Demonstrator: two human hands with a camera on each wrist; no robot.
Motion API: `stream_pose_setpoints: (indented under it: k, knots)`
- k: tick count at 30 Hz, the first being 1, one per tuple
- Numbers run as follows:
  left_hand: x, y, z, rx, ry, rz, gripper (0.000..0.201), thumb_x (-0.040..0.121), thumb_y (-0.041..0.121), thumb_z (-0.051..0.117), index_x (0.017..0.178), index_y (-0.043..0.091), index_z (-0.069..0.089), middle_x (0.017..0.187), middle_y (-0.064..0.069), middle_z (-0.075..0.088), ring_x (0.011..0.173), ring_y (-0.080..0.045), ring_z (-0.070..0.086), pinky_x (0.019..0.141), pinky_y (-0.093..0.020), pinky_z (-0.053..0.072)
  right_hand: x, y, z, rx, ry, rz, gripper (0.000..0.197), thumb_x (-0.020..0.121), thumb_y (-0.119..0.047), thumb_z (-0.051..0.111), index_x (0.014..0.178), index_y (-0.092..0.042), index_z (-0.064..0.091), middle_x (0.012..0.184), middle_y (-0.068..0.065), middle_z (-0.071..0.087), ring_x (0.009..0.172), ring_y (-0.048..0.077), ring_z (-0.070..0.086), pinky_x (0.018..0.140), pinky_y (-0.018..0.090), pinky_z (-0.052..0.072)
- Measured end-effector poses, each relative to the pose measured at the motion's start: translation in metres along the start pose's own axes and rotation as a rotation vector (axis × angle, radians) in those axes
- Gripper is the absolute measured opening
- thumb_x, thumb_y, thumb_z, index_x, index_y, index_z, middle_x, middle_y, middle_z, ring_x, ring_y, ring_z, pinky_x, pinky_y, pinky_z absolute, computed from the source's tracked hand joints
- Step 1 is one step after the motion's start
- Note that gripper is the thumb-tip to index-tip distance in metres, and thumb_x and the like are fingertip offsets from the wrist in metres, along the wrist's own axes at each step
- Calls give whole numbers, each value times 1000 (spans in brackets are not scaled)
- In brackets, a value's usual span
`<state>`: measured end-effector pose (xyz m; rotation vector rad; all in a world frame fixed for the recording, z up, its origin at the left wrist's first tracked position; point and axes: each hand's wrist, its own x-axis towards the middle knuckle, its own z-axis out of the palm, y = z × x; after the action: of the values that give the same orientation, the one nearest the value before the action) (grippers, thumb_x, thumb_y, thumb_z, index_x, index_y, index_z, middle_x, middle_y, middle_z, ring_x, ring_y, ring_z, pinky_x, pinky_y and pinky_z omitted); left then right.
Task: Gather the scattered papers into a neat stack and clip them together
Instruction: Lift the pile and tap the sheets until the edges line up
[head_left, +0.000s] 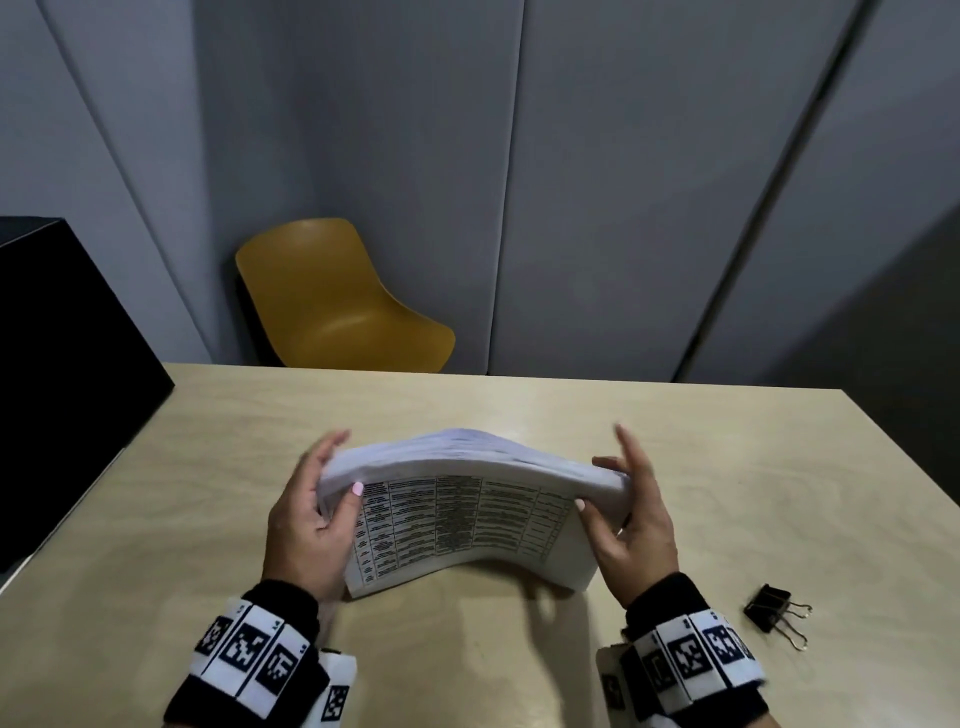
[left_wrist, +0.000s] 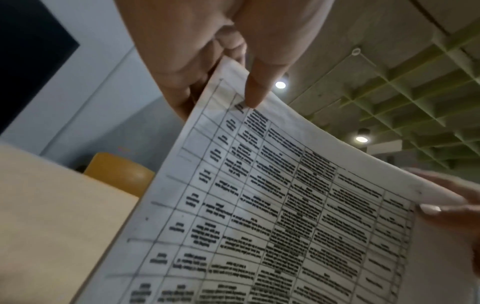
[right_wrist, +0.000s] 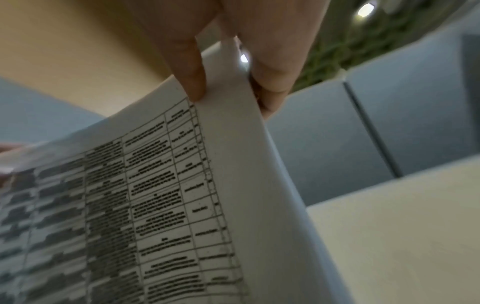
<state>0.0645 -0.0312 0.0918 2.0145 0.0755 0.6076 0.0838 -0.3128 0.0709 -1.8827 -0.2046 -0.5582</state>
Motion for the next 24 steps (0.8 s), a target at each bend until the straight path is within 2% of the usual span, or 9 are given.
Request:
stream_pose_setpoints:
  k: [3, 5, 7, 8, 11, 15, 20, 22, 24]
  knots:
    - [-2, -4, 2, -244, -21, -246, 62, 79, -5, 63, 127, 28, 41, 100, 5, 60, 85, -13, 61, 73, -18, 52, -2, 13, 0, 199, -59, 247, 76, 62, -5, 80, 127, -22, 42, 95, -11, 60, 78, -8, 59, 76, 8, 46]
    - [-6, -7, 9, -308, -85, -379, 45, 79, -4, 64, 120, 9, 51, 96, 1, 63, 91, -18, 62, 80, -25, 54, -5, 22, 6, 228, -137, 363, 54, 52, -14, 88, 98, -21, 60, 84, -10, 68, 69, -12, 62, 76, 19, 51]
    - [-9, -8, 15, -298, -112, -473, 32, 82, 3, 62, 114, 1, 57, 94, -4, 66, 88, -18, 62, 89, -36, 52, -8, 29, 13, 172, -132, 403, 32, 60, -8, 84, 75, -29, 65, 77, -9, 70, 64, -15, 61, 77, 32, 51]
    - [-9, -8, 17, -319, -104, -494, 27, 84, 5, 60, 111, 2, 59, 92, -4, 67, 84, -17, 63, 82, -30, 56, -9, 30, 16, 151, -123, 390, 24, 61, -15, 84, 68, -31, 68, 71, -10, 70, 64, -13, 61, 76, 34, 52]
    - [-3, -3, 15, -353, -54, -467, 20, 84, 3, 61, 103, 8, 62, 77, 8, 70, 76, -11, 66, 53, -6, 49, -6, 24, 18, 223, -66, 341, 18, 62, -25, 83, 67, -39, 72, 65, -21, 71, 63, -4, 61, 65, 28, 54]
    - [-5, 4, 11, -380, -36, -449, 23, 77, -9, 64, 89, 11, 62, 56, 14, 70, 58, -2, 65, 47, -6, 47, -8, 30, 17, 257, -13, 335, 34, 61, 0, 77, 81, -26, 69, 69, -25, 71, 68, -8, 64, 70, 20, 54]
    - [-19, -1, 17, -437, -64, -582, 24, 77, 1, 67, 100, 3, 60, 77, 0, 65, 67, -11, 62, 62, -24, 54, -19, 44, 26, 162, -62, 456, 47, 65, 16, 72, 64, -31, 65, 55, -23, 65, 60, -18, 59, 66, 14, 51]
    - [-16, -2, 18, -433, -50, -556, 16, 78, -2, 66, 90, 7, 63, 69, 5, 69, 57, -4, 66, 50, -15, 50, -16, 44, 25, 159, -53, 459, 47, 67, 14, 72, 56, -32, 70, 54, -24, 67, 58, -14, 60, 65, 22, 52]
    - [-12, -5, 18, -424, -34, -532, 18, 77, -5, 66, 81, 11, 63, 55, 9, 70, 50, 5, 65, 45, -8, 47, -14, 43, 25, 197, -26, 440, 44, 66, 15, 72, 60, -28, 70, 56, -23, 68, 58, -11, 62, 62, 17, 53]
